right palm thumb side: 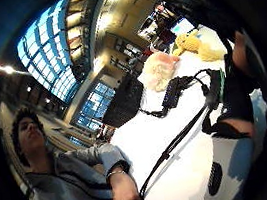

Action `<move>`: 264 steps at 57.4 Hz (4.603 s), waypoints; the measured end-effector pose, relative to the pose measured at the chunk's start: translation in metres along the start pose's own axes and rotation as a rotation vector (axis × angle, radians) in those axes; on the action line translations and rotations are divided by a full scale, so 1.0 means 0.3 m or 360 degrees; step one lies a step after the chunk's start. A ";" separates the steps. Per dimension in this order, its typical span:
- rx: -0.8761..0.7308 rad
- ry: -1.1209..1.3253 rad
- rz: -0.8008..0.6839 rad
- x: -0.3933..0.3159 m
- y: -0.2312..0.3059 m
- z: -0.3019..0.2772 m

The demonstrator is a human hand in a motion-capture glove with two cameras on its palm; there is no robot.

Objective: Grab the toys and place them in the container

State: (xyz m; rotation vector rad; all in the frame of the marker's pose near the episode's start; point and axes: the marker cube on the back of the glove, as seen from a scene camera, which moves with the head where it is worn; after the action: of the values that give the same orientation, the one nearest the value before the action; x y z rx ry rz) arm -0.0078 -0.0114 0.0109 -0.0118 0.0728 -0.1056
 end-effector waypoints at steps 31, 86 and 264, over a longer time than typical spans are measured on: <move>-0.0508 0.0265 0.0290 -0.037 -0.210 0.062; -0.0968 0.0669 0.0563 0.163 -0.900 0.608; -0.0895 0.0708 0.0093 -0.295 -0.805 0.677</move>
State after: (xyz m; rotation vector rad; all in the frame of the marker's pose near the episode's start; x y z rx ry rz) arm -0.1059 -0.2405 0.2236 -0.5487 0.5455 -0.0251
